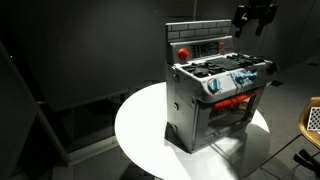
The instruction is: Push the top right orange button on the cooker
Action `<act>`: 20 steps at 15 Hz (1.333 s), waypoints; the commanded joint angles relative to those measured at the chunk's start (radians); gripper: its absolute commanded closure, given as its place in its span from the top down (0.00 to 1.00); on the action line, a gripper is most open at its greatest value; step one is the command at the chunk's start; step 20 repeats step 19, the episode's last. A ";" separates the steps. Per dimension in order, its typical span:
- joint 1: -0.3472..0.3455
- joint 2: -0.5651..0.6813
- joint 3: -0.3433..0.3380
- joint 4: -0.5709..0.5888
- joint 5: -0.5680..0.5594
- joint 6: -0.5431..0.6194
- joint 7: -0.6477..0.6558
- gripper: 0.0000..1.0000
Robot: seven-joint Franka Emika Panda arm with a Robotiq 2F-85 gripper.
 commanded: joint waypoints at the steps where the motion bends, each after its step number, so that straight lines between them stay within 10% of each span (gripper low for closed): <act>1: -0.007 -0.068 0.007 -0.041 0.033 -0.088 -0.085 1.00; 20: -0.011 -0.245 0.015 -0.158 0.033 -0.282 -0.251 1.00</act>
